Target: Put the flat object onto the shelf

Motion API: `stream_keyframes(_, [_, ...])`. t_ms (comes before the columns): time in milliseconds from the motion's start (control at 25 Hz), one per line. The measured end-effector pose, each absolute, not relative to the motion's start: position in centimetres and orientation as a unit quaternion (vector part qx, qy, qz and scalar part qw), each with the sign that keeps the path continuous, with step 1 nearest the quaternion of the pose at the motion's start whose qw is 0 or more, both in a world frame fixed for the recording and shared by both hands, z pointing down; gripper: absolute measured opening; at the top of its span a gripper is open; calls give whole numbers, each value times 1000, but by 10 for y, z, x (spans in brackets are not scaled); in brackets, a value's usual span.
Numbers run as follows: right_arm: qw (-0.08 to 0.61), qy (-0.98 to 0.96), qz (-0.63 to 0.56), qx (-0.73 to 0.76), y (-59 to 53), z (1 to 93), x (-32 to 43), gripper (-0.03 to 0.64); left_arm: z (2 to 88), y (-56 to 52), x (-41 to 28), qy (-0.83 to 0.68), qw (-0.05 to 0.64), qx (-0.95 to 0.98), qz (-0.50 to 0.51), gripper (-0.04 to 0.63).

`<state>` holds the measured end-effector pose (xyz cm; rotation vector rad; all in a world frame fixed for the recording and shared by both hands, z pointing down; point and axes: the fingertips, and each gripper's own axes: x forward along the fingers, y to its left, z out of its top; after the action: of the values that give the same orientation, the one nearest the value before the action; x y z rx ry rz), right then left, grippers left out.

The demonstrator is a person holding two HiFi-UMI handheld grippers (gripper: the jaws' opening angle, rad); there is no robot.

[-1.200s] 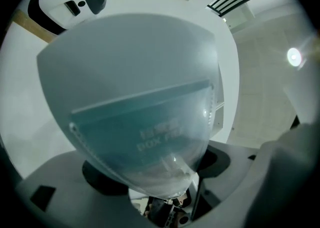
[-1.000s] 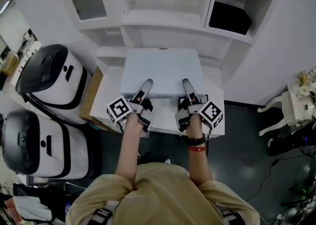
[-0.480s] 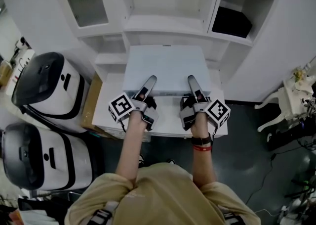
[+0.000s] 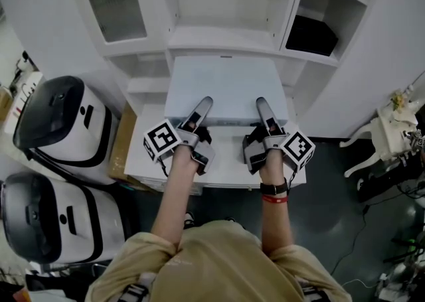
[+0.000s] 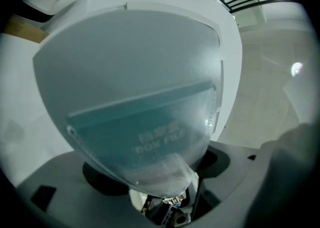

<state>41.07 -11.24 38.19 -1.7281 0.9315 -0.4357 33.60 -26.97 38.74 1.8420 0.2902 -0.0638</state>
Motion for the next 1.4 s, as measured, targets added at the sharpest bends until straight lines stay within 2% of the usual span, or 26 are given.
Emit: stream_keyframes(1400, [545,417,-134,-715,-161,317,467,393,322,-320,399,163,574,801,-39,371])
